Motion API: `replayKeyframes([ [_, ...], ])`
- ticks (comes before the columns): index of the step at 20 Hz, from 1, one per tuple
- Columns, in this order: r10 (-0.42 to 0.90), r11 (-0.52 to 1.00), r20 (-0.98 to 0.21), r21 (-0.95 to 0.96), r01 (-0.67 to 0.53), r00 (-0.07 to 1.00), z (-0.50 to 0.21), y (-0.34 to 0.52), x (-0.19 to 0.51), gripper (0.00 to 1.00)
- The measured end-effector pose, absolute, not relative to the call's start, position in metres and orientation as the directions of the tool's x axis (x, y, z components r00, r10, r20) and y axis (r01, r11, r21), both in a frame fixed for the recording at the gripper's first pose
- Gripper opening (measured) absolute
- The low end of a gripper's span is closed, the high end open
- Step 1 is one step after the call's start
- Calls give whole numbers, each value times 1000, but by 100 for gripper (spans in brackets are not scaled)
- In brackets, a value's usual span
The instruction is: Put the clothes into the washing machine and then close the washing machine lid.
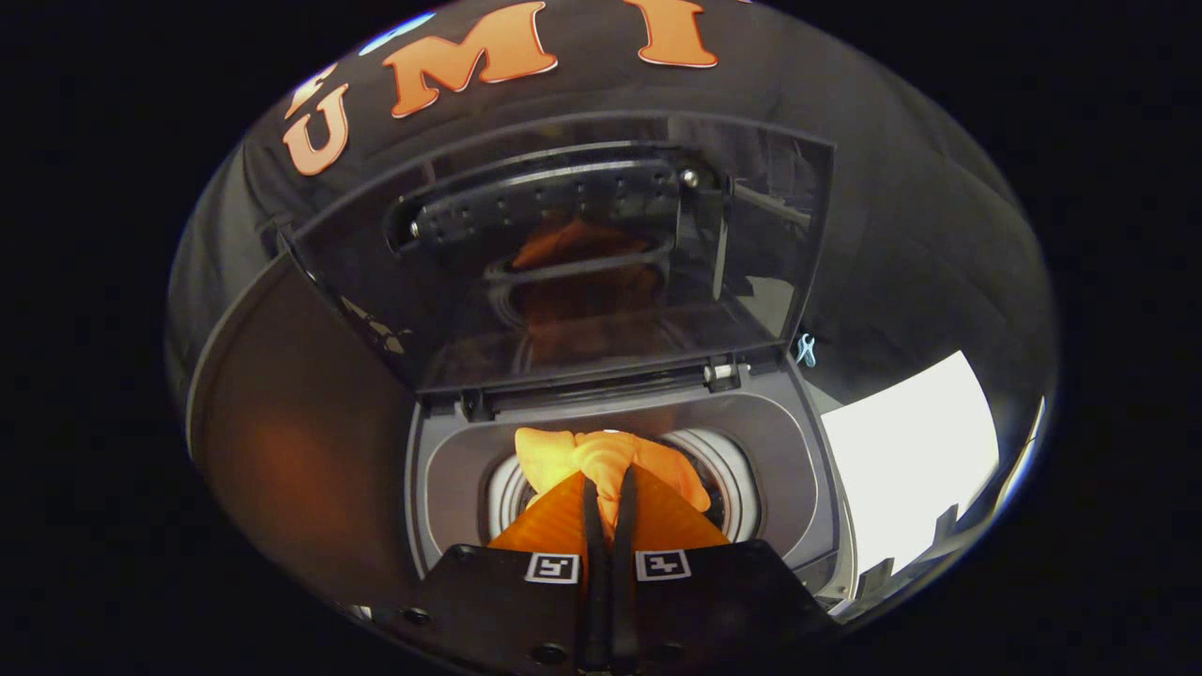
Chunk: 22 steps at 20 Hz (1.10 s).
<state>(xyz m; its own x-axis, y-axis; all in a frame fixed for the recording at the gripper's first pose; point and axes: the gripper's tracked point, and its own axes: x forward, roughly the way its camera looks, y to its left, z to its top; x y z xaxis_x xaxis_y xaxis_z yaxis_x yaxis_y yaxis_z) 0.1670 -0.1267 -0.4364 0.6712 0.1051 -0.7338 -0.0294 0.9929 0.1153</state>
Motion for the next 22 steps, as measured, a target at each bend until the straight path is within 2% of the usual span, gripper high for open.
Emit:
replayKeyframes([
  [15,59,997,-793,81,9,606,-523,-127,195,9],
  [22,46,997,-805,71,19,592,-534,-132,187,9],
])
